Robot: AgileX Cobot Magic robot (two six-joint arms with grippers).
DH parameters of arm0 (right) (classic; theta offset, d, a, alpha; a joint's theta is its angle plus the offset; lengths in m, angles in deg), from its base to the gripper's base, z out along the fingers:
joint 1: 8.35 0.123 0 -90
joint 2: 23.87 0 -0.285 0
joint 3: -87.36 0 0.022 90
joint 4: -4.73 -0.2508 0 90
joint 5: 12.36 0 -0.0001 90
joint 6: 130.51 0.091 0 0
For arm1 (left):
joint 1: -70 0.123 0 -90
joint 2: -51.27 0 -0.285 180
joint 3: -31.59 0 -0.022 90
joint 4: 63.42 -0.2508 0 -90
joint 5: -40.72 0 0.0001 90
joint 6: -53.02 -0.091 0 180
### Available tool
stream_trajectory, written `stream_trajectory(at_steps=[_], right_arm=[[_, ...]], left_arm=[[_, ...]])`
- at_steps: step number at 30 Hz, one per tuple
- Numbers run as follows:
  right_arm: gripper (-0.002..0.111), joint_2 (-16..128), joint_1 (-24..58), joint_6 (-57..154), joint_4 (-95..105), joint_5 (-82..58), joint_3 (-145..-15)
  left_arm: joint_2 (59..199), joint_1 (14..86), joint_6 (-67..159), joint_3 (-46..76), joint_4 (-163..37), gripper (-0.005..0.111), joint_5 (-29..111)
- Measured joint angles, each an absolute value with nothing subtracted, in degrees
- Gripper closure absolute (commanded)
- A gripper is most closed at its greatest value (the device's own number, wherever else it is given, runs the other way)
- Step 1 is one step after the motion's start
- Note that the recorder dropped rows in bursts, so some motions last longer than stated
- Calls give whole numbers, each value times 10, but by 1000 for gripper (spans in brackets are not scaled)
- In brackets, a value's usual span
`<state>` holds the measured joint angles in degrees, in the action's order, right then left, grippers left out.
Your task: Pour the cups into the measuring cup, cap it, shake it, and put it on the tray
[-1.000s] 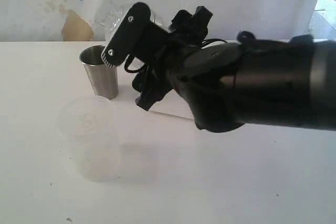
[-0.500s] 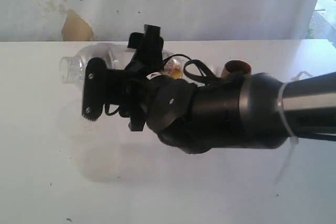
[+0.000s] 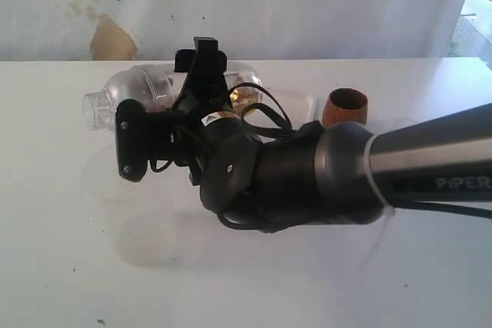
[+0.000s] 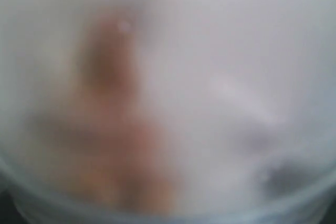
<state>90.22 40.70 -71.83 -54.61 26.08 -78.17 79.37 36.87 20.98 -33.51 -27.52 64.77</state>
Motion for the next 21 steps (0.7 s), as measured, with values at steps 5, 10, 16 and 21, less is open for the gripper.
stream_trajectory(at_steps=[5, 10, 16, 21], right_arm=[[108, 902, 396, -718, -536, 262, -782], [108, 902, 387, -718, -534, 263, -782], [108, 902, 377, -718, -504, 263, -762], [108, 902, 370, -718, -491, 263, -738]], left_arm=[[794, 369, 209, -335, -275, 107, 648], [794, 369, 203, -335, -274, 107, 648], [794, 369, 200, -335, -273, 107, 648], [794, 369, 198, -335, -273, 107, 648]])
